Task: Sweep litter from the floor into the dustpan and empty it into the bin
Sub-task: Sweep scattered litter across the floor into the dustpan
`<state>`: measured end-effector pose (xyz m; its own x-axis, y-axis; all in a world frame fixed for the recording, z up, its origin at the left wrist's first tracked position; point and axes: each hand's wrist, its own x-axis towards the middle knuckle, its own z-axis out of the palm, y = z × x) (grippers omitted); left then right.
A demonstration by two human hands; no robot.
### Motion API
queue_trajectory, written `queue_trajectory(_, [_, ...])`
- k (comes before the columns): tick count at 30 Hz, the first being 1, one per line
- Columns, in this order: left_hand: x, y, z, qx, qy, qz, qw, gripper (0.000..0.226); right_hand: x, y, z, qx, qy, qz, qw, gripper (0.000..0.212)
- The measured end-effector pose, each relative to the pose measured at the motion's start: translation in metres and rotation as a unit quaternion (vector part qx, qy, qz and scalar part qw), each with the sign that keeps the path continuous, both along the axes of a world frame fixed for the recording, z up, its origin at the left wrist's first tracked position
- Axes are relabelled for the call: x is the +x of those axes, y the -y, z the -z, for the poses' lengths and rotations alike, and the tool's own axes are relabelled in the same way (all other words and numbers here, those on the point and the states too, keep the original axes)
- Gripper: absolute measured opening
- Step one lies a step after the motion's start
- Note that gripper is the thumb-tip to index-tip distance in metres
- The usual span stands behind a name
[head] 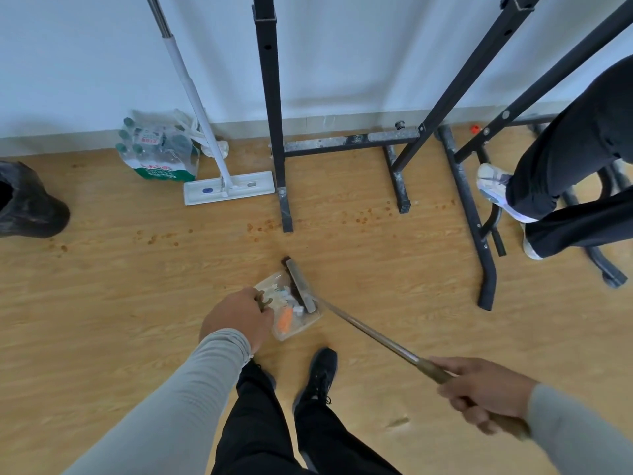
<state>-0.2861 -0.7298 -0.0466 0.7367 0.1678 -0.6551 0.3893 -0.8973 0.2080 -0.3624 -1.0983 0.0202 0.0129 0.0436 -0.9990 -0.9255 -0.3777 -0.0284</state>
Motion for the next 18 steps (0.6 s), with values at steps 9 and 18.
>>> queue_trajectory(9, [0.000, -0.001, 0.000, -0.002, 0.005, -0.004, 1.000, 0.014, 0.015, -0.014, 0.003, -0.119, 0.082, -0.142, 0.979, 0.051])
queue_trajectory(18, [0.001, -0.006, 0.004, -0.005, 0.015, 0.001, 1.000, 0.011, 0.013, -0.054, 0.022, 0.001, -0.003, -0.128, 0.992, 0.069])
